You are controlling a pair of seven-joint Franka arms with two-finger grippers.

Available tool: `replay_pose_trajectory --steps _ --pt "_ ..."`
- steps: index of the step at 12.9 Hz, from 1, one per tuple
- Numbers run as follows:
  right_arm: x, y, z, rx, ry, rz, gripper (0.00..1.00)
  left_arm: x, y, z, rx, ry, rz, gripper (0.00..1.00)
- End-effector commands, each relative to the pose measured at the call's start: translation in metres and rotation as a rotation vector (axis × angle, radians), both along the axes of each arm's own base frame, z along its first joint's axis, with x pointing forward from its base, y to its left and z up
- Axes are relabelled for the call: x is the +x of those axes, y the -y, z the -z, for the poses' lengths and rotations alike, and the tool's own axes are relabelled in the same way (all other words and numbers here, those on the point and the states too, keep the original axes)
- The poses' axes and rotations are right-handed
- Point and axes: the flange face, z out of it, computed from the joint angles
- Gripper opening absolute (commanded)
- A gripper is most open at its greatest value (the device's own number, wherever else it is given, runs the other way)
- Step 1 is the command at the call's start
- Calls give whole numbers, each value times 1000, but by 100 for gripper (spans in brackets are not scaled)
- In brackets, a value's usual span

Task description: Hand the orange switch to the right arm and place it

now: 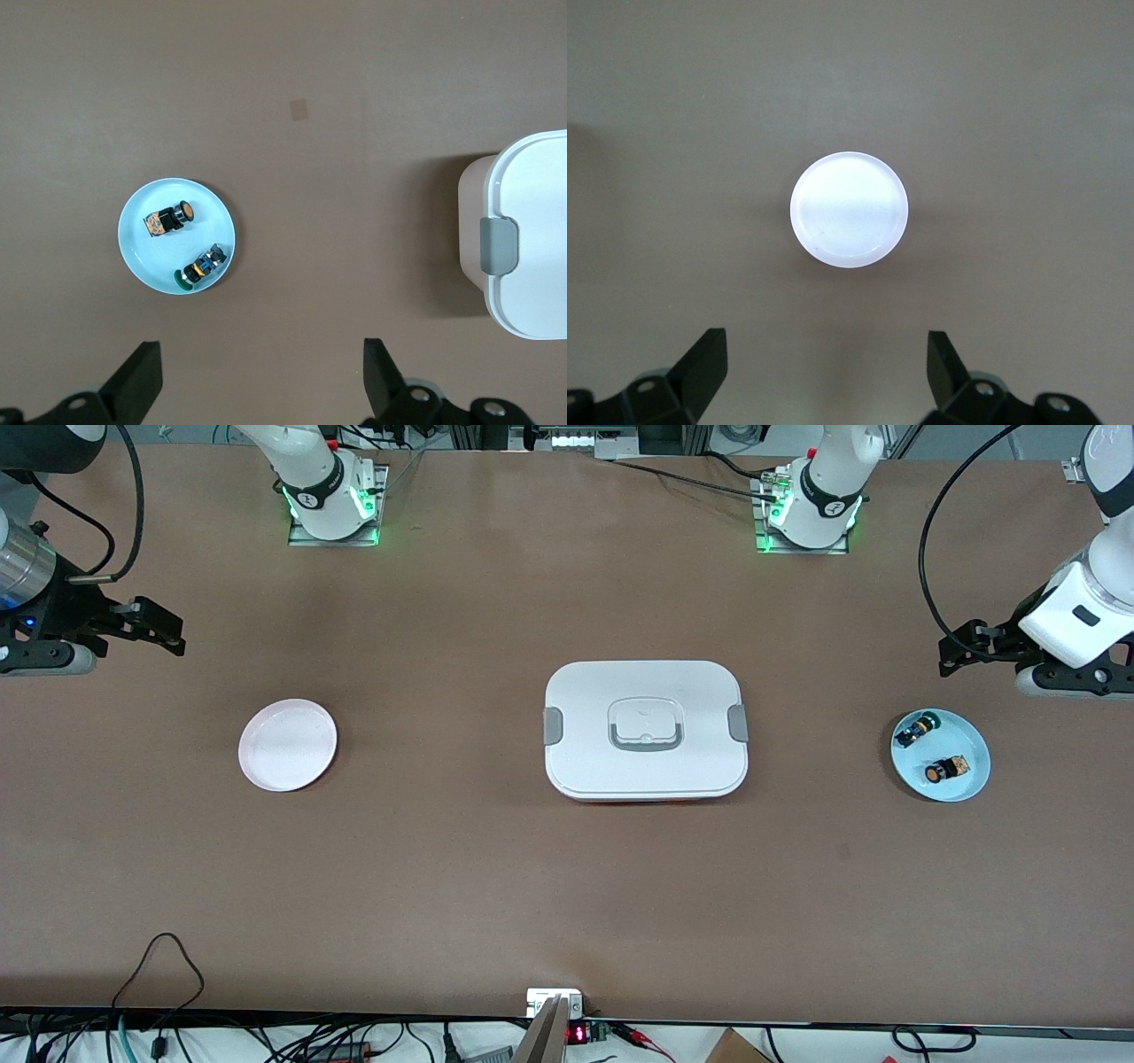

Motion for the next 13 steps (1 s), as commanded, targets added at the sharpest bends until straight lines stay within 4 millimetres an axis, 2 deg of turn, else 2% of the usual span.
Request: replay_pose_trajectory --steps 1,13 --pt "1 -3 -3 20 -9 9 100 -2 0 -7 -15 -1 -2 100" --pt "4 1 -7 20 3 17 100 -2 -1 -7 -15 -3 -10 100"
